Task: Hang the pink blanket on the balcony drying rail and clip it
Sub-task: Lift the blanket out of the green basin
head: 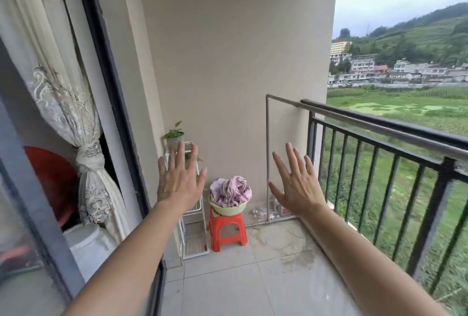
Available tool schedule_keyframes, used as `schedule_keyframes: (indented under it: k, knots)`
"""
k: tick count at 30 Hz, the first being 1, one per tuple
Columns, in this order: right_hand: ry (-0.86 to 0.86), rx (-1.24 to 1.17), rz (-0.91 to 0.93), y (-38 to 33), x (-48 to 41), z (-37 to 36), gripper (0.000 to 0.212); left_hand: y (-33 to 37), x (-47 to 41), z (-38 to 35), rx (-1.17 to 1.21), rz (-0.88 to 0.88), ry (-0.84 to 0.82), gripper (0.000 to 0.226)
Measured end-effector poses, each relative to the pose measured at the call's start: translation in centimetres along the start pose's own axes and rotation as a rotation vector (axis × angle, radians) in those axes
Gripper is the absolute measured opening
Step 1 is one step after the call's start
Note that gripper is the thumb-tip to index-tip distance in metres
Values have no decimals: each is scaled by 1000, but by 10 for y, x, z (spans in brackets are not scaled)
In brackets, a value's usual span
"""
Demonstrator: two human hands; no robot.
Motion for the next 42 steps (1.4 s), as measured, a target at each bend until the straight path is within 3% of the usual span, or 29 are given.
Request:
schedule_keyframes:
  k: [11,21,31,42]
  knots:
    - [-189,-10,-50,43,-162,-172,84,35,-149,-176,-54,-57,-256,74]
    - [-337,-26,80,-30,-274,-356,83,-59,-224,-356,-27,8,-399,73]
    - [-556,61,128,-70,-403,-522,85,-142,-324,-542,147,-46,-682,79]
    - [-689,17,131,-36,-542,-712,89,-136,-466,-729,204,-35,-846,80]
Point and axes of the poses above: each hand's wrist, its own x-axis away from the middle knuckle, its own z-axis out of the back of the hand, y = z × x, the point moved 3 cm from there along -x, towards the middle knuckle, and after that the axes turned 12 degrees about -z, right-handed, at the moved point
